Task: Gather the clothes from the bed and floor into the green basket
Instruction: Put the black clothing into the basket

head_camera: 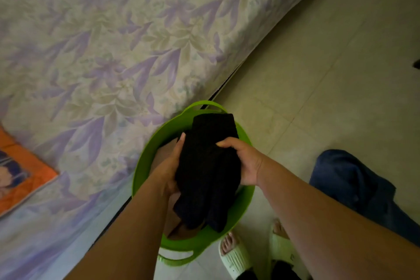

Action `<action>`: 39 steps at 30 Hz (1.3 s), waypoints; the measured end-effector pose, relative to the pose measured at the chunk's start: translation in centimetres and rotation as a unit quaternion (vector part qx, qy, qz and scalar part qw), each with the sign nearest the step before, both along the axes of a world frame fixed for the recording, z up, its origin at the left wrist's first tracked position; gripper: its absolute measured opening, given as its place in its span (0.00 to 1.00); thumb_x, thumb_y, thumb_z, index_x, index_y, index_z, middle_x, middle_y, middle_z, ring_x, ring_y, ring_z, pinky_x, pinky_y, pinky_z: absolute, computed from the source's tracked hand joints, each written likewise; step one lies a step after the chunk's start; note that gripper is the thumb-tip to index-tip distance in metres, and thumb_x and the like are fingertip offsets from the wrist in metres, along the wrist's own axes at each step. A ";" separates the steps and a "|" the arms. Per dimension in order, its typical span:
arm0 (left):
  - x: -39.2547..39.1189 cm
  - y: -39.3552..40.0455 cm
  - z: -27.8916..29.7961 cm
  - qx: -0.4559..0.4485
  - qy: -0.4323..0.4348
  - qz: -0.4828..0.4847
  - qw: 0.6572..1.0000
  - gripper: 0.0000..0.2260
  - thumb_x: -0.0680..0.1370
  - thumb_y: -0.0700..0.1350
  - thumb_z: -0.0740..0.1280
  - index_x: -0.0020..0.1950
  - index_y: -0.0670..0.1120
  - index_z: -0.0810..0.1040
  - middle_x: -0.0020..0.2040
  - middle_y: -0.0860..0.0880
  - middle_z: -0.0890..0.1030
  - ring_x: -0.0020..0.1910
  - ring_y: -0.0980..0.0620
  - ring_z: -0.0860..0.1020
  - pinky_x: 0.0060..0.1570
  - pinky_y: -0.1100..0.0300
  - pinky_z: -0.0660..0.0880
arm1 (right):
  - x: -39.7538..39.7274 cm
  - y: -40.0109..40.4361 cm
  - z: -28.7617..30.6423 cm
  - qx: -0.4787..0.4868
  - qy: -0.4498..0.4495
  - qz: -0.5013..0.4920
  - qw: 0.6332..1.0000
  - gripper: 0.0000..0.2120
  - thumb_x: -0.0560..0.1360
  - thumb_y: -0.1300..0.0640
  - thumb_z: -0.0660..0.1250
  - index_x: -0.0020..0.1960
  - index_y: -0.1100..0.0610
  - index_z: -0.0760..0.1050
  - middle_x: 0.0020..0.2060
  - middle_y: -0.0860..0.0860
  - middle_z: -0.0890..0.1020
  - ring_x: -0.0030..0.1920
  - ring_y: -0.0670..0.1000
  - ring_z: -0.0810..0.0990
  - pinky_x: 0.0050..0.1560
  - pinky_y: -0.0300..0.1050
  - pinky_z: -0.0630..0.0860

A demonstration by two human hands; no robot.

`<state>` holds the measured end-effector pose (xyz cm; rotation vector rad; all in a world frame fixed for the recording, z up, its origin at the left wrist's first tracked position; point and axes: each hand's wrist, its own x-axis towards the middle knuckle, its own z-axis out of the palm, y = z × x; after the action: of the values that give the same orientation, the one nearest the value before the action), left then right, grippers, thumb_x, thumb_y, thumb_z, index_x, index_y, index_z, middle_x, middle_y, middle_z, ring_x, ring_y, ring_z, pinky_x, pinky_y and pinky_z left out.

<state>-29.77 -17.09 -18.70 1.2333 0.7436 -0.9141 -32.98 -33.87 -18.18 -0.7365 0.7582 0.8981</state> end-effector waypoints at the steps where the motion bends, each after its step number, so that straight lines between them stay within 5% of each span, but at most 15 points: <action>1: -0.6 0.6 -0.2 0.026 -0.012 0.006 1.000 0.21 0.83 0.55 0.51 0.59 0.44 0.78 0.45 0.44 0.84 0.35 0.51 0.82 0.32 0.66 0.76 | -0.3 0.8 -0.6 -0.001 0.011 0.015 1.000 0.21 0.64 0.52 0.69 0.54 0.61 0.80 0.47 0.60 0.84 0.50 0.58 0.81 0.53 0.49 0.77; 3: -1.7 2.0 -1.2 0.085 -0.034 -0.015 0.996 0.20 0.83 0.55 0.55 0.63 0.43 0.77 0.56 0.44 0.81 0.38 0.55 0.82 0.37 0.65 0.76 | -1.0 1.9 -1.8 -0.021 0.028 0.047 0.998 0.20 0.66 0.53 0.71 0.56 0.59 0.79 0.51 0.59 0.83 0.53 0.59 0.81 0.55 0.51 0.77; 7: -4.6 5.7 -7.8 0.143 0.057 -0.016 0.988 0.35 0.66 0.73 0.67 0.57 0.46 0.81 0.56 0.40 0.83 0.54 0.43 0.82 0.59 0.47 0.77 | -2.0 3.1 -5.4 -0.138 0.048 0.076 0.986 0.31 0.65 0.50 0.75 0.66 0.56 0.73 0.55 0.58 0.82 0.56 0.60 0.80 0.60 0.55 0.76; 10: -5.2 5.3 -11.2 0.271 0.011 -0.101 0.957 0.42 0.63 0.80 0.60 0.63 0.50 0.79 0.59 0.39 0.81 0.58 0.40 0.80 0.63 0.45 0.74 | -2.4 2.9 -7.4 -0.250 0.022 0.063 0.966 0.33 0.67 0.48 0.74 0.69 0.56 0.70 0.59 0.56 0.79 0.58 0.60 0.77 0.65 0.56 0.72; 14: -5.2 1.3 -7.8 0.334 -0.084 -0.167 0.924 0.27 0.81 0.60 0.57 0.75 0.47 0.65 0.70 0.41 0.72 0.68 0.40 0.71 0.67 0.52 0.67 | -2.7 2.6 -9.0 -0.393 -0.041 0.065 0.916 0.34 0.73 0.51 0.71 0.75 0.55 0.61 0.67 0.55 0.73 0.67 0.60 0.72 0.67 0.53 0.70; 18: -6.5 -0.4 -8.4 0.481 -0.174 -0.251 0.822 0.30 0.82 0.57 0.55 0.80 0.48 0.48 0.78 0.40 0.53 0.74 0.38 0.60 0.68 0.43 0.66 | -3.4 2.9 -9.8 -0.512 -0.077 0.206 0.830 0.40 0.76 0.57 0.67 0.79 0.57 0.45 0.71 0.59 0.66 0.69 0.61 0.69 0.66 0.52 0.70; 20: -7.0 -0.6 -9.3 0.476 -0.265 -0.369 0.753 0.30 0.82 0.59 0.52 0.79 0.55 0.42 0.80 0.44 0.43 0.77 0.40 0.52 0.72 0.42 0.60 | -3.8 3.2 -9.9 -0.561 -0.134 0.267 0.772 0.41 0.77 0.59 0.64 0.79 0.52 0.42 0.72 0.59 0.62 0.67 0.60 0.71 0.63 0.52 0.72; 24: -7.0 -0.1 -12.0 0.404 -0.292 -0.575 0.649 0.34 0.79 0.65 0.55 0.75 0.66 0.34 0.78 0.50 0.31 0.77 0.39 0.34 0.72 0.32 0.49 | -3.8 3.2 -11.0 -0.568 -0.193 0.361 0.714 0.37 0.78 0.62 0.59 0.78 0.41 0.44 0.77 0.56 0.51 0.66 0.59 0.73 0.59 0.51 0.77; 34: -5.4 -3.5 -20.4 0.436 -0.156 -0.680 0.569 0.59 0.62 0.73 0.69 0.71 0.64 0.24 0.73 0.44 0.23 0.73 0.34 0.27 0.65 0.23 0.46 | -2.4 2.4 -16.9 -0.508 -0.157 0.579 0.618 0.48 0.75 0.57 0.67 0.78 0.52 0.33 0.76 0.63 0.34 0.69 0.63 0.68 0.61 0.54 0.74; 39: -5.4 -4.3 -24.5 0.458 -0.139 -0.692 0.540 0.60 0.61 0.72 0.70 0.72 0.62 0.25 0.73 0.42 0.23 0.72 0.32 0.27 0.63 0.22 0.47 | -2.7 3.1 -22.3 -0.481 -0.154 0.613 0.608 0.49 0.75 0.53 0.67 0.77 0.56 0.31 0.75 0.64 0.34 0.76 0.66 0.52 0.65 0.56 0.71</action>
<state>-35.22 -21.43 -43.15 3.0102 -0.3632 -1.5331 -35.65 -30.82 -40.51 -2.5193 0.2498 1.4807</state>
